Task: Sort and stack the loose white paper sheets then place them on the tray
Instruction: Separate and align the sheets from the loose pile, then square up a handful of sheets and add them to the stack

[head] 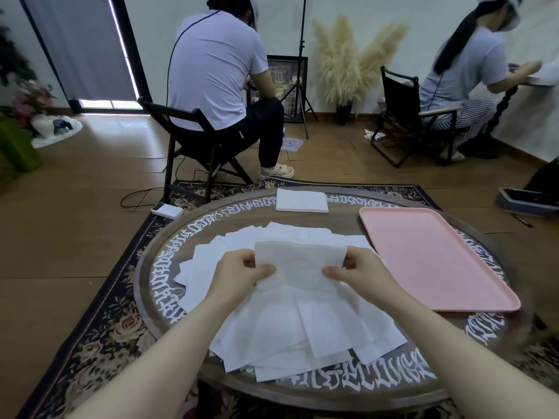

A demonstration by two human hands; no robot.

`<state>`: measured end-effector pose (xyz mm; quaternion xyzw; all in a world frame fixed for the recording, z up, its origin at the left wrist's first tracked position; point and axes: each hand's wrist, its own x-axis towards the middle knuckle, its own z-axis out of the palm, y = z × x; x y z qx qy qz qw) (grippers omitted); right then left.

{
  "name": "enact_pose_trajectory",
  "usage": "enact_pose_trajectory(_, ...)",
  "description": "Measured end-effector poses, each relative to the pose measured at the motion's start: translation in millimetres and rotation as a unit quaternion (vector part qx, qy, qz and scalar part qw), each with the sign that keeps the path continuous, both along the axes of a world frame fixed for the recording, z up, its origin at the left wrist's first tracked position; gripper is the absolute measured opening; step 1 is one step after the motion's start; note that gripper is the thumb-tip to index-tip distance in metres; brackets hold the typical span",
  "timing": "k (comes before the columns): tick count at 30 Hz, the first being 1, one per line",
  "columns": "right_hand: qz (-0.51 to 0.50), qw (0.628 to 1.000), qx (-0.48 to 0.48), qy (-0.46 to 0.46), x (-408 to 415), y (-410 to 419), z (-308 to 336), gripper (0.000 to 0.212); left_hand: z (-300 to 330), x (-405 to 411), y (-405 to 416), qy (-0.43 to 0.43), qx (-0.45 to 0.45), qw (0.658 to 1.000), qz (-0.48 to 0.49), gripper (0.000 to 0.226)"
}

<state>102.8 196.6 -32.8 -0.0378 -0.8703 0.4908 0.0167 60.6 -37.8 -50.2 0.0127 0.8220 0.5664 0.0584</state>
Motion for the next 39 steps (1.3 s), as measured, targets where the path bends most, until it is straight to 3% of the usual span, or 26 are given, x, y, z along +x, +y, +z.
enact_pose_trajectory(4, -0.071, 0.991, -0.108, -0.016, -15, -3, -3, 0.013, 14, -19, 4, -0.009, -0.015, 1.0, 0.005, 0.018)
enact_pose_trajectory(7, -0.101, 0.971, -0.2, -0.079, -33, -5, -1, 0.01, 18, -37, 13, -0.078, 0.032, 0.996, -0.004, 0.016)
enact_pose_trajectory(9, -0.11, 0.976, -0.172, -0.079, -53, -2, 1, 0.01, 19, -51, 21, -0.109, 0.075, 0.991, 0.001, 0.014)
enact_pose_trajectory(12, -0.123, 0.982, -0.131, -0.059, -92, 7, 6, 0.012, 24, -84, 33, -0.09, 0.089, 0.992, 0.012, 0.008)
enact_pose_trajectory(23, -0.195, 0.973, -0.115, -0.042, -257, 46, -18, 0.011, -4, -256, 88, 0.01, -0.02, 0.999, 0.039, 0.033)
enact_pose_trajectory(26, -0.209, 0.968, -0.112, -0.077, -270, 53, -42, 0.02, -30, -267, 93, 0.005, -0.073, 0.997, 0.03, 0.034)
enact_pose_trajectory(29, -0.212, 0.966, -0.125, -0.075, -273, 59, -55, 0.032, -40, -271, 94, 0.009, -0.062, 0.997, 0.036, 0.035)
enact_pose_trajectory(35, -0.199, 0.975, -0.041, -0.088, -264, 68, -54, 0.019, -47, -261, 95, -0.012, -0.03, 0.997, 0.066, 0.027)
enact_pose_trajectory(39, -0.191, 0.98, -0.037, -0.048, -264, 69, -52, 0.018, -46, -255, 96, -0.005, -0.014, 0.998, 0.061, 0.027)
